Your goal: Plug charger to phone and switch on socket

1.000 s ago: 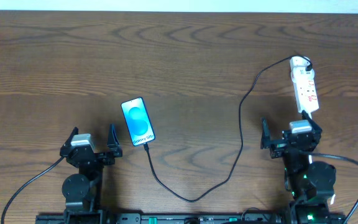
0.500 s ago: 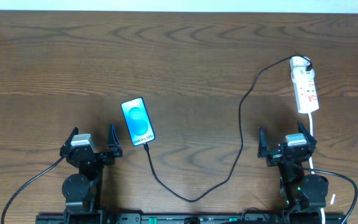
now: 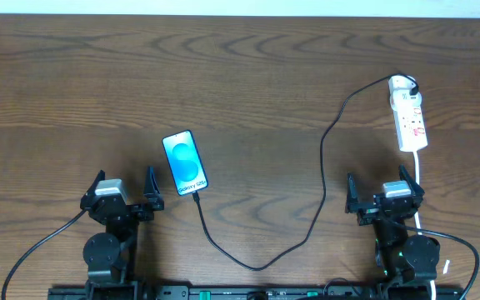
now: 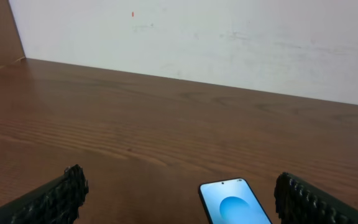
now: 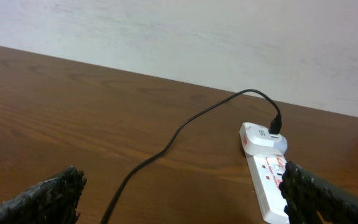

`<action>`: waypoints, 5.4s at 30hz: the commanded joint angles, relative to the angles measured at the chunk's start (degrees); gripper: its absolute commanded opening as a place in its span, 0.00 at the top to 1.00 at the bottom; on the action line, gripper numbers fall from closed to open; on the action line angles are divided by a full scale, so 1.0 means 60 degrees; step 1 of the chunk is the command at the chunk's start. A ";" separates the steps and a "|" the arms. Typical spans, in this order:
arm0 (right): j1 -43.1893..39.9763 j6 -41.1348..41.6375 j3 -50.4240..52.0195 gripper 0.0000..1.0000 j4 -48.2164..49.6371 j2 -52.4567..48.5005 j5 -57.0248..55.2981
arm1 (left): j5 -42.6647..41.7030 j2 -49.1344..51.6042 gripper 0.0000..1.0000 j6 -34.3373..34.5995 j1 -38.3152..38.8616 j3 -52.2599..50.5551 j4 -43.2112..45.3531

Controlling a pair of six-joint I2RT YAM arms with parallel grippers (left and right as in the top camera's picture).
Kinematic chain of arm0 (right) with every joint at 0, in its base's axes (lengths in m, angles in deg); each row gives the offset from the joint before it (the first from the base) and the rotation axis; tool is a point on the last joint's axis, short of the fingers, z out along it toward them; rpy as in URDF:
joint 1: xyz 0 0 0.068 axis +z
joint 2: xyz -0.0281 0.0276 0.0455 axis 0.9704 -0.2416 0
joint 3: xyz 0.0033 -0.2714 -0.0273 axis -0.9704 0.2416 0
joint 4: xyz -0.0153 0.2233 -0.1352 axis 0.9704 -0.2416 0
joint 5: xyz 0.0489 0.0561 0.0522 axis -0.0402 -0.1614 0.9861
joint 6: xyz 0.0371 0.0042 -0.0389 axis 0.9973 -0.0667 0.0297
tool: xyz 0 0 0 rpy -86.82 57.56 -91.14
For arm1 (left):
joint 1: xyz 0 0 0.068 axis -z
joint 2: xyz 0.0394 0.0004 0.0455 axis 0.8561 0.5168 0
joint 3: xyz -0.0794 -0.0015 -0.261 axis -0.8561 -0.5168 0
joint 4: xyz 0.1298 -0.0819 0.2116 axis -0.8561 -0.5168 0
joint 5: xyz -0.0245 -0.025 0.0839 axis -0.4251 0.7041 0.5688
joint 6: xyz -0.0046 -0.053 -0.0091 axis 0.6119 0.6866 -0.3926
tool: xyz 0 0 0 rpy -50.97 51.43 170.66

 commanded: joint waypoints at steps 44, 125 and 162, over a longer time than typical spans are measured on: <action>0.0098 0.1064 0.0015 0.01 -0.0025 0.0095 -0.1399 | 0.0124 -0.0066 0.02 -0.0120 -0.0058 -0.0149 -0.0393; 0.0098 0.1071 0.0018 0.01 -0.0025 0.0095 -0.1279 | 0.0124 -0.0066 0.02 -0.0120 -0.0058 -0.0149 -0.0393; 0.0098 0.1071 0.0018 0.01 -0.0025 0.0095 -0.1279 | 0.0124 -0.0066 0.02 -0.0120 -0.0058 -0.0149 -0.0393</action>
